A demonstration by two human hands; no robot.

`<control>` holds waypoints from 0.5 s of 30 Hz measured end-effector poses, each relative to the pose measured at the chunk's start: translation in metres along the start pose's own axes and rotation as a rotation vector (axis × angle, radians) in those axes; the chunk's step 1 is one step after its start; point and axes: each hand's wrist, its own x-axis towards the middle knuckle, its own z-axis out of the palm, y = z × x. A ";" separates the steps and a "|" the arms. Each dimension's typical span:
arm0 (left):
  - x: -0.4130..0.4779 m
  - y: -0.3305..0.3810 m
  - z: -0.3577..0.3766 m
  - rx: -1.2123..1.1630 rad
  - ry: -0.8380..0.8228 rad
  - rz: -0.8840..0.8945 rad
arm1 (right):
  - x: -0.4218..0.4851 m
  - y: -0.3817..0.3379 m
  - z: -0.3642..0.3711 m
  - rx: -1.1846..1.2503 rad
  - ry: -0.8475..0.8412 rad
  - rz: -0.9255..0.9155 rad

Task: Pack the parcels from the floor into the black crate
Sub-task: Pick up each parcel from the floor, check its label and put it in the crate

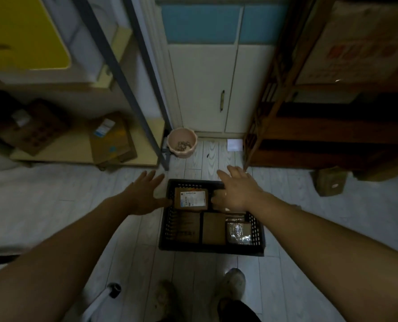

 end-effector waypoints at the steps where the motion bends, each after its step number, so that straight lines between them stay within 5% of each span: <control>1: -0.015 0.006 -0.007 0.001 0.023 0.012 | -0.015 -0.003 -0.010 -0.020 0.029 -0.006; 15: -0.183 0.113 -0.046 0.029 0.266 0.433 | -0.267 -0.005 -0.041 0.014 0.349 0.371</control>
